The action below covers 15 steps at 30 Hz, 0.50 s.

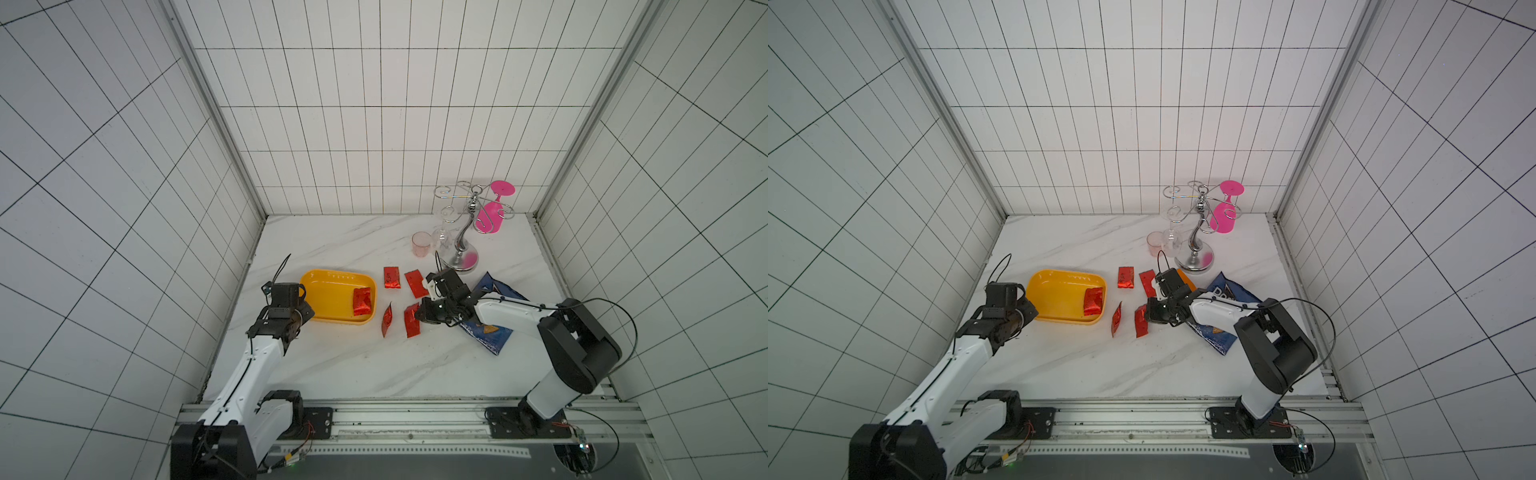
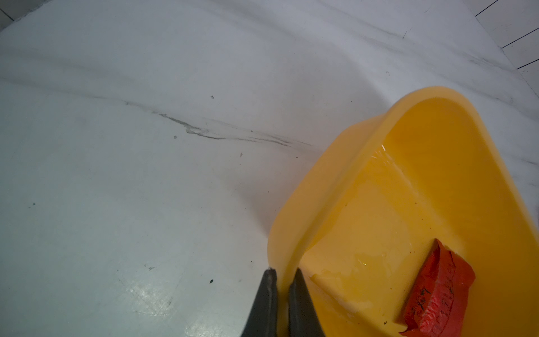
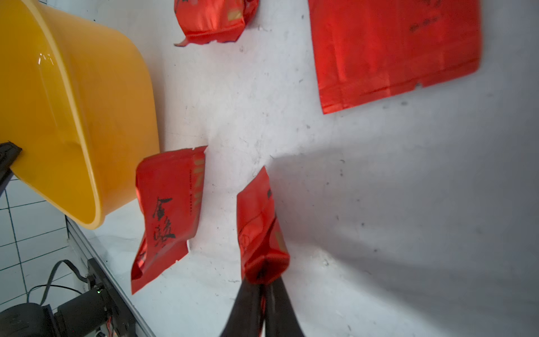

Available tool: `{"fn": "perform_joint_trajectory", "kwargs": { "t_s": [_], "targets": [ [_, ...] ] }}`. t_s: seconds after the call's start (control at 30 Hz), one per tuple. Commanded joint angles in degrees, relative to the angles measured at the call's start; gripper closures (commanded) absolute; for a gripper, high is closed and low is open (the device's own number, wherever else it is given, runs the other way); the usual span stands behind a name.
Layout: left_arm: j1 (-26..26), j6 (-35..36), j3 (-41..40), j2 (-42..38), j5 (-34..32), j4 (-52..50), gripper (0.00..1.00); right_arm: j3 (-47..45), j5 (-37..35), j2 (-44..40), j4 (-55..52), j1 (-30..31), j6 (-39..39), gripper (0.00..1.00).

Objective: Take the tea bags out of the storage box
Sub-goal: Place the tea bag at the center of the board.

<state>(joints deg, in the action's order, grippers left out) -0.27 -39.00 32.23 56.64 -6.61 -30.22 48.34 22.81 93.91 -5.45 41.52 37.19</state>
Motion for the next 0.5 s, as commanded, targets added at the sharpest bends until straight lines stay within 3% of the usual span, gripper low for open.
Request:
{"fn": "perform_joint_trajectory", "kwargs": {
  "t_s": [0.0, 0.13, 0.33, 0.47],
  "targets": [
    [0.19, 0.24, -0.33, -0.55, -0.68, 1.3, 1.0, -2.52, 1.65, -2.05, -0.35, -1.16, 0.09, 0.68],
    [0.19, 0.24, -0.51, -1.0, -0.68, 1.21, 1.0, -1.58, -0.9, -6.65, -5.97, -1.53, -1.76, 0.53],
    [0.1, 0.33, -0.67, -1.53, -0.29, 1.21, 1.0, 6.99, -5.81, -13.46, -17.76, -0.29, -5.68, 0.5],
    [0.1, 0.33, -0.9, -2.22, -0.24, 1.26, 1.0, 17.47, -7.43, -8.43, -22.04, 6.96, -7.27, 0.5]
  ]
}}
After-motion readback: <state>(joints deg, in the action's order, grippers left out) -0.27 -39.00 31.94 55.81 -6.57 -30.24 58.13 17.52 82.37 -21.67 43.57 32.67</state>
